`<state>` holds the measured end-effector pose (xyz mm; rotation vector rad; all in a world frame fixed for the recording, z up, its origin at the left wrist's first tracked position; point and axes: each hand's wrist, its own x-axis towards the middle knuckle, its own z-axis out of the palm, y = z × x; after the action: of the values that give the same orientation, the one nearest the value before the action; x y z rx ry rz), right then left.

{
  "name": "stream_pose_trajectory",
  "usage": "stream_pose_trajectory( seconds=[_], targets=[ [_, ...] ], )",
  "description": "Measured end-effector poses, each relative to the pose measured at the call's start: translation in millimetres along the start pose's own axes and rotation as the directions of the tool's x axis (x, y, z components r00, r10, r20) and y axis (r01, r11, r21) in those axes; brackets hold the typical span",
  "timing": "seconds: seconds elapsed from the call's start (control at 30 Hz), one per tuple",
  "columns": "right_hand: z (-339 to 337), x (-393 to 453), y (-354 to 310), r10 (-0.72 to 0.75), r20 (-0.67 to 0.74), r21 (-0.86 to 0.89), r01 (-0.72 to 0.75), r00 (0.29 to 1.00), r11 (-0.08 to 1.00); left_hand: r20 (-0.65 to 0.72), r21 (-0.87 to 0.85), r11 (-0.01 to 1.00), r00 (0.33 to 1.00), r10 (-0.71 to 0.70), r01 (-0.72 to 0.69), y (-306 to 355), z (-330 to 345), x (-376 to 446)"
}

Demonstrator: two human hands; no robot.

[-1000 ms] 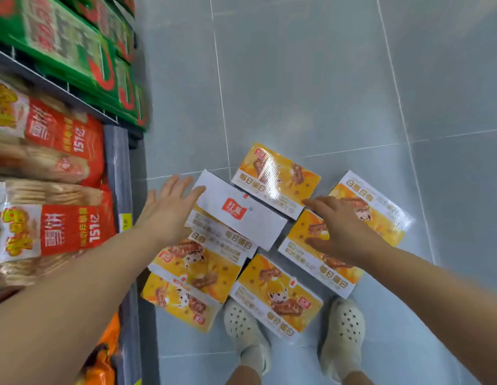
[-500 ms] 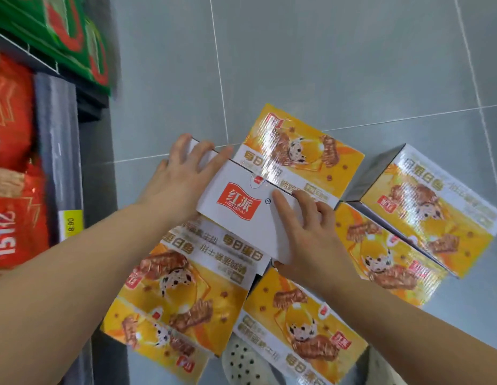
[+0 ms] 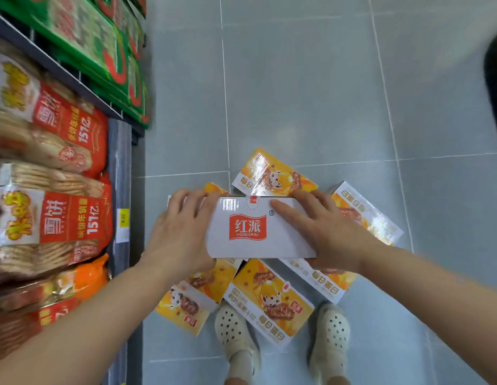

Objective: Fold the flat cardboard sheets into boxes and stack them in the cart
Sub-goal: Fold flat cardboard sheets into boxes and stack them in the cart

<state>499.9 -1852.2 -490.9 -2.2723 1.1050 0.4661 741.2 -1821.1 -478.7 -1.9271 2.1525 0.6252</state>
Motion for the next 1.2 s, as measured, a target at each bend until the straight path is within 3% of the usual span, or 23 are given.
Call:
stream_pose_trajectory(
  seconds=[0.07,0.23,0.5,0.7,1.03,1.2],
  targets=[
    [-51.9,-27.6,-6.5,-0.029,0.054,-0.045,0.031,0.998,0.998,-0.006,-0.034,0.999,1.000,-0.019,0.019,14.4,-43.1,-24.1],
    [-171.5,-93.5,-33.6,-0.129,0.023,-0.120,0.131,0.991,0.984,0.022,-0.079,0.996,0.999,-0.038,0.040,51.7,-163.7,-76.7],
    [-324.9,-208.1,-108.4,-0.226,-0.092,-0.222,0.201,0.970,0.954,-0.209,-0.091,0.996,0.978,-0.011,-0.008,79.4,-315.4,-173.7],
    [-379.5,-264.8,-148.9,-0.337,-0.270,-0.347,0.235,0.902,0.908,-0.369,-0.043,0.995,0.927,0.066,-0.088,81.3,-385.1,-228.9],
    [-435.3,-310.8,-185.7,-0.361,-0.206,-0.437,0.245,0.910,0.866,-0.362,0.082,0.997,0.932,0.029,0.000,100.7,-466.9,-291.2],
    [-451.6,-330.9,-172.8,-0.409,-0.196,-0.466,0.282,0.891,0.839,-0.390,0.041,0.998,0.921,-0.019,0.038,132.0,-478.1,-312.8]
  ],
)
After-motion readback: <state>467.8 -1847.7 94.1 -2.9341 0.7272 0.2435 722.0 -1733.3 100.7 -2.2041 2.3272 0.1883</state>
